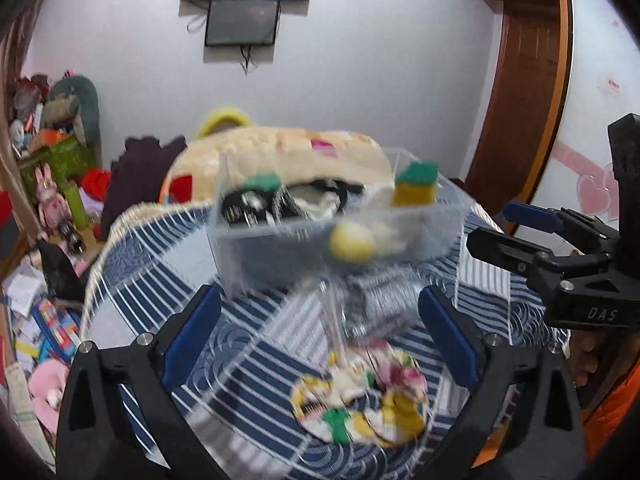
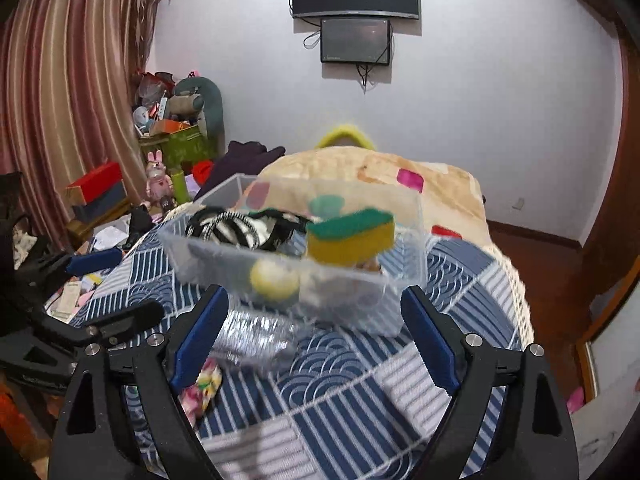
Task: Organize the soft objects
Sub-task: 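Grasp the floral scrunchie from the bedspread with the left tool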
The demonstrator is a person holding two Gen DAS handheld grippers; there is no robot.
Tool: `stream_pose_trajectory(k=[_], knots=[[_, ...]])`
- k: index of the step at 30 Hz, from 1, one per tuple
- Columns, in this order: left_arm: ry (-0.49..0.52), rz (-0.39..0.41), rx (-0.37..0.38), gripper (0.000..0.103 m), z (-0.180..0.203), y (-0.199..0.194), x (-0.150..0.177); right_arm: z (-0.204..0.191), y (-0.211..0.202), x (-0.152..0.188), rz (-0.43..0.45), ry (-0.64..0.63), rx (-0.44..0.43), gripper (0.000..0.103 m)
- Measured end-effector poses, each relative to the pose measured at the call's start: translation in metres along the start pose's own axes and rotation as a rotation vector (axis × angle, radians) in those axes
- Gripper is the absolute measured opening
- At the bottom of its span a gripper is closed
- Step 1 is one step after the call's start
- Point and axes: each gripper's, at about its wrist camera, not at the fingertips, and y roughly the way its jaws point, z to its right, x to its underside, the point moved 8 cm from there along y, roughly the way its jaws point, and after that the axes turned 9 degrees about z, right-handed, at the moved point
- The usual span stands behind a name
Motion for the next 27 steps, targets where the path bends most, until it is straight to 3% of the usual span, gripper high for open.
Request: stream_pose_trajectory(k=[7,13,18,23,26,27], knots=[[-0.030,-0.119,0.066,0.100,0.016,0.006,0.041,-0.005,-0.006,0.024,-0.047,0.002,-0.001,0.087],[-0.038,-0.191,0.060,0.100,0.022,0.019,0.068,-0.008,-0.008,0.034,-0.064,-0.005,-0.003,0.087],[-0.051,-0.161,0.053,0.096,0.017,0.018,0.072,-0.010,-0.011,0.038,-0.068,-0.010,-0.004,0.087],[-0.024,-0.142,0.063,0.048,0.013,0.012,0.072,-0.016,-0.008,0.043,-0.087,-0.010,-0.011,0.087],[-0.036,-0.135,0.072,0.029,0.007,0.009,0.072,-0.021,-0.005,0.046,-0.100,-0.011,-0.022,0.087],[-0.052,-0.132,0.077,0.026,0.004,0.007,0.071,-0.023,-0.003,0.047,-0.104,-0.014,-0.026,0.087]])
